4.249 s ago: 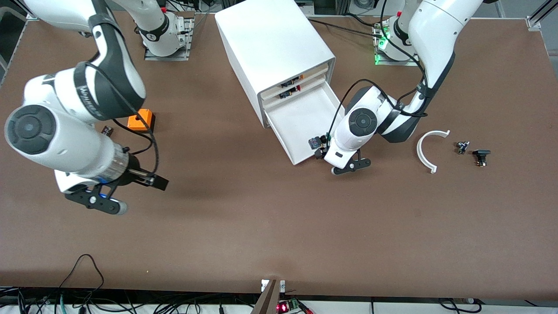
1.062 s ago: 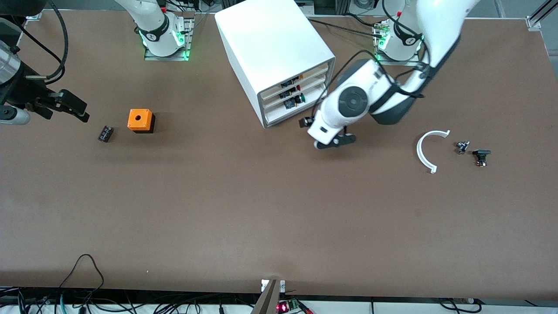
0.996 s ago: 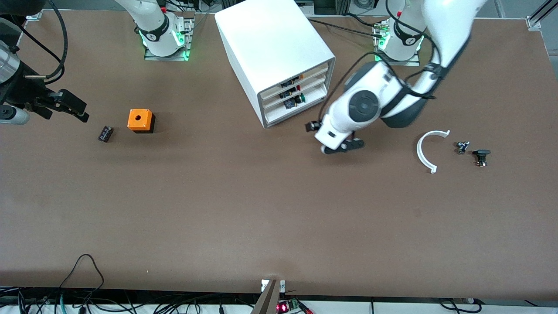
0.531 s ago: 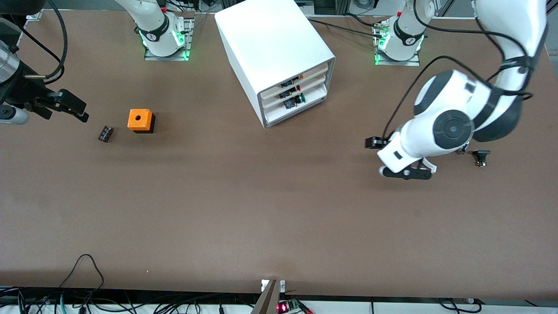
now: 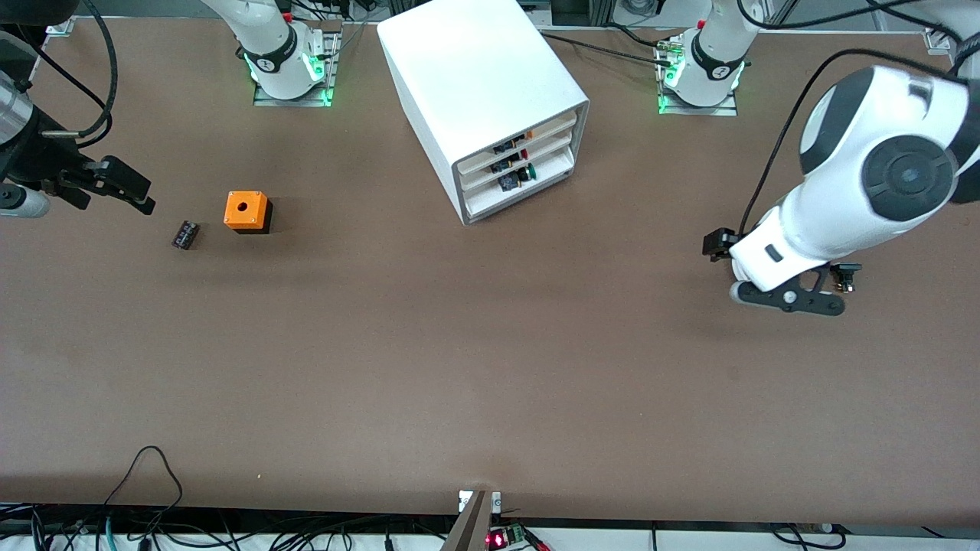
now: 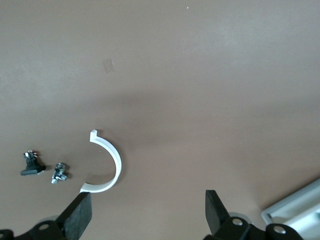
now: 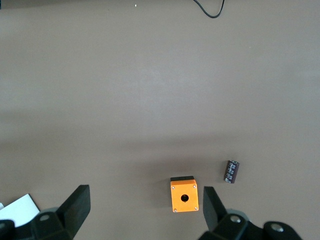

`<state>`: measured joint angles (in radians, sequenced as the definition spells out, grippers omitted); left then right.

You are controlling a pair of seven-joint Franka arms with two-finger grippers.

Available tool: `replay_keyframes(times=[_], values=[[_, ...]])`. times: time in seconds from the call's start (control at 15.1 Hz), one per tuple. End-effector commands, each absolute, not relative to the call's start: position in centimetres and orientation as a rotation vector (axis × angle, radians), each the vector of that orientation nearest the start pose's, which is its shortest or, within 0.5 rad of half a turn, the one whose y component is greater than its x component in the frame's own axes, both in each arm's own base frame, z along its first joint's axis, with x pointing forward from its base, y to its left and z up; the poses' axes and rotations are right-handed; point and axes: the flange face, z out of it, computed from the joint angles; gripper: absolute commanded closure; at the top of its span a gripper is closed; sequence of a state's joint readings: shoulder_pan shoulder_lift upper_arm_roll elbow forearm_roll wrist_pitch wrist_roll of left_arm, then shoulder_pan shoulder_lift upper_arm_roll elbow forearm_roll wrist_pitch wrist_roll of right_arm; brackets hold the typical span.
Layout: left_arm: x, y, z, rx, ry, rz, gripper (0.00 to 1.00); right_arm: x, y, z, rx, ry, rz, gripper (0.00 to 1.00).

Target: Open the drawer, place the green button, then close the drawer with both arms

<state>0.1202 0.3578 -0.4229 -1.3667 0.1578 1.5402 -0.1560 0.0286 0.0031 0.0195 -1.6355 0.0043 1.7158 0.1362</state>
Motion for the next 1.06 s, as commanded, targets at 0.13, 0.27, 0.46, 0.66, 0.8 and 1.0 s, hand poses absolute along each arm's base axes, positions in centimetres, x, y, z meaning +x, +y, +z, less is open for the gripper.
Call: replay_keyframes(times=[0.13,0.27,0.46,0.66,0.8,1.0], values=[[60.0,-5.7,56.7,-3.181,0.227,0.002,0.0,56.8,2.9,60.8,-3.129,0.127,-0.127,0.0],[57.4,-5.0,56.3,-3.179,0.193,-0.064,0.0,56.8,2.9,60.8,-3.129,0.13,-0.129,0.0],[55.1,-4.7,57.1,-3.138,0.206,-0.099,0.0,56.8,2.9,60.8,-3.128,0.132,-0.129,0.0],[54.9,-3.8,57.2,-3.12,0.186,-0.024,0.0,56.8,2.9,60.8,-3.13,0.132,-0.129,0.0],[54.9,-3.8,57.3,-3.121,0.181,-0.027,0.0,56.8,2.9,60.8,-3.13,0.129,-0.129,0.0],[54.9,-3.8,57.4,-3.12,0.188,-0.024,0.0,56.9,2.9,61.0,-3.13,0.115,-0.144,0.0]])
